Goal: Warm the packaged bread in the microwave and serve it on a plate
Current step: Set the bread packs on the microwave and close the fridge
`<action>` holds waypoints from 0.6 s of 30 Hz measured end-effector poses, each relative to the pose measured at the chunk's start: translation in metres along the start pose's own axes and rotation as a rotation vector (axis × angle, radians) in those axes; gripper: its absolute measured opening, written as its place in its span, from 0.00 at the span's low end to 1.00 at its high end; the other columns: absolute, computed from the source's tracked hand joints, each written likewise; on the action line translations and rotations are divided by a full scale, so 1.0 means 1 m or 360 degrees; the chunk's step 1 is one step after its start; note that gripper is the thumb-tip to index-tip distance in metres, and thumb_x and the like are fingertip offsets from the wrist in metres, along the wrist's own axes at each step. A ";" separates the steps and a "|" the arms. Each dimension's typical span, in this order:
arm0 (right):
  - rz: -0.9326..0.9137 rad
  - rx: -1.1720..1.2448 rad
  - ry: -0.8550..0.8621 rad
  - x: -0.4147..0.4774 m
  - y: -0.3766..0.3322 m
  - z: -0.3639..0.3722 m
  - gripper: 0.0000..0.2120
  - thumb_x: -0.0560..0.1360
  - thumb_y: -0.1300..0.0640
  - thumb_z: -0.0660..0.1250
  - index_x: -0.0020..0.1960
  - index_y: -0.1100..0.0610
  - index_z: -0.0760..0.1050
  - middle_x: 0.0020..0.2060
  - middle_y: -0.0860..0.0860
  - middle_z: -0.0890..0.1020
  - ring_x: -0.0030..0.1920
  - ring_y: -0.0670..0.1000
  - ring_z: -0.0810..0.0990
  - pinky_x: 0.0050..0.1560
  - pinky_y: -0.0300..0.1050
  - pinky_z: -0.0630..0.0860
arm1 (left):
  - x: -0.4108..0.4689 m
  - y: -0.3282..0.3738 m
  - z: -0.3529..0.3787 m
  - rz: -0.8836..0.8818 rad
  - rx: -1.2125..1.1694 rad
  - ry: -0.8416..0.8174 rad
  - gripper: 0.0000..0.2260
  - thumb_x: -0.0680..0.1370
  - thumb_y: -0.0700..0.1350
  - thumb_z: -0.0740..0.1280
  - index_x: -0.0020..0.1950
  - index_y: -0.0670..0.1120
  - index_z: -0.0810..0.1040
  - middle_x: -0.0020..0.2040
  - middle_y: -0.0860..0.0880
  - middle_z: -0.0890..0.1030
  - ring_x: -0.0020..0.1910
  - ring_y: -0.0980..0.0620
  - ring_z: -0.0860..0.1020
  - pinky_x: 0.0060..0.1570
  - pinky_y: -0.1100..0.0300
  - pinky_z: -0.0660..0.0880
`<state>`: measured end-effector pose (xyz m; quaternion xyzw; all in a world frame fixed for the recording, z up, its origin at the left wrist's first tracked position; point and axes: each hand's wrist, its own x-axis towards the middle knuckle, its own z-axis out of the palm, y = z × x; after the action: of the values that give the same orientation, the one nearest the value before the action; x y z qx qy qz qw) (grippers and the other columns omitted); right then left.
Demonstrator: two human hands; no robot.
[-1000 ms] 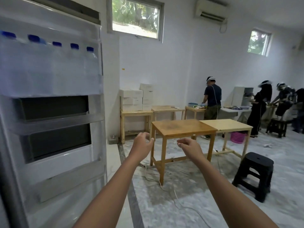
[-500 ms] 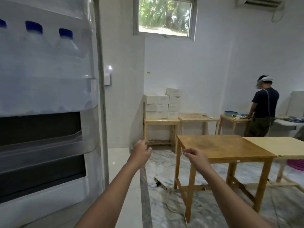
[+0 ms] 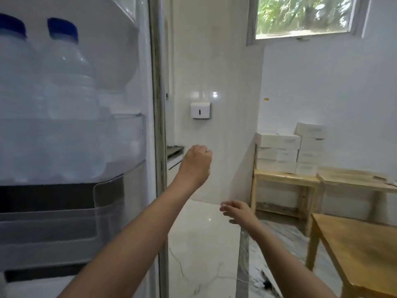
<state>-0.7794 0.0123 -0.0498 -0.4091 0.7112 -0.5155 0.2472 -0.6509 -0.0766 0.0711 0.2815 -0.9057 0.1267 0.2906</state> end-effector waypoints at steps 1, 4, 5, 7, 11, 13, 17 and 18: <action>-0.0036 -0.0018 -0.0127 0.015 -0.002 0.014 0.06 0.77 0.57 0.63 0.52 0.56 0.76 0.51 0.54 0.81 0.49 0.50 0.78 0.46 0.43 0.74 | 0.008 -0.005 -0.003 -0.0012 0.0217 0.0037 0.09 0.70 0.34 0.65 0.48 0.38 0.79 0.48 0.41 0.78 0.51 0.42 0.76 0.54 0.54 0.71; -0.0235 -0.0030 -0.0535 0.050 -0.012 0.061 0.14 0.76 0.53 0.66 0.60 0.53 0.73 0.57 0.52 0.78 0.55 0.49 0.78 0.50 0.41 0.73 | 0.017 -0.020 -0.019 -0.0148 0.0752 0.0071 0.11 0.63 0.42 0.75 0.44 0.42 0.83 0.46 0.43 0.81 0.52 0.46 0.78 0.57 0.57 0.72; -0.0296 -0.0020 -0.0649 0.057 -0.016 0.075 0.17 0.75 0.53 0.67 0.62 0.53 0.71 0.58 0.50 0.76 0.57 0.49 0.77 0.52 0.40 0.72 | 0.018 -0.025 -0.019 -0.0209 0.0820 -0.0076 0.13 0.70 0.41 0.70 0.53 0.39 0.80 0.56 0.40 0.79 0.62 0.43 0.74 0.66 0.54 0.65; -0.0399 0.0045 -0.0844 0.061 -0.029 0.098 0.18 0.76 0.57 0.67 0.63 0.51 0.67 0.56 0.48 0.74 0.57 0.48 0.75 0.51 0.35 0.72 | 0.016 -0.037 -0.013 -0.0345 0.1110 -0.0469 0.18 0.79 0.40 0.57 0.68 0.36 0.68 0.70 0.37 0.67 0.74 0.40 0.58 0.74 0.50 0.48; -0.0447 0.0131 -0.1031 0.066 -0.034 0.123 0.25 0.75 0.55 0.68 0.69 0.56 0.64 0.63 0.51 0.74 0.64 0.51 0.73 0.65 0.47 0.71 | 0.006 -0.045 -0.010 -0.0332 0.1590 -0.0856 0.22 0.82 0.46 0.51 0.74 0.37 0.58 0.76 0.40 0.56 0.77 0.40 0.47 0.74 0.48 0.40; -0.0430 0.0191 -0.1026 0.066 -0.029 0.123 0.26 0.73 0.52 0.70 0.68 0.55 0.67 0.62 0.52 0.76 0.63 0.52 0.74 0.67 0.54 0.69 | 0.005 -0.043 -0.012 -0.0309 0.1567 -0.0856 0.23 0.82 0.46 0.51 0.75 0.38 0.56 0.77 0.41 0.54 0.77 0.41 0.46 0.74 0.48 0.40; -0.0356 0.0300 -0.1051 0.058 -0.029 0.119 0.23 0.72 0.53 0.71 0.64 0.54 0.68 0.57 0.50 0.77 0.58 0.50 0.76 0.60 0.46 0.72 | -0.003 -0.036 -0.017 -0.0346 0.1532 -0.0826 0.24 0.81 0.46 0.53 0.75 0.39 0.54 0.77 0.42 0.53 0.77 0.44 0.47 0.74 0.50 0.40; -0.0358 0.0320 -0.1065 0.055 -0.029 0.118 0.23 0.72 0.53 0.71 0.64 0.55 0.67 0.56 0.49 0.77 0.58 0.49 0.75 0.57 0.42 0.71 | -0.006 -0.035 -0.019 -0.0363 0.1509 -0.0830 0.24 0.81 0.46 0.53 0.75 0.39 0.55 0.77 0.43 0.53 0.77 0.44 0.46 0.74 0.50 0.40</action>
<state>-0.7080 -0.1000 -0.0593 -0.6043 0.4875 -0.4444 0.4469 -0.6180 -0.0944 0.0852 0.4999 -0.7552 0.4143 -0.0899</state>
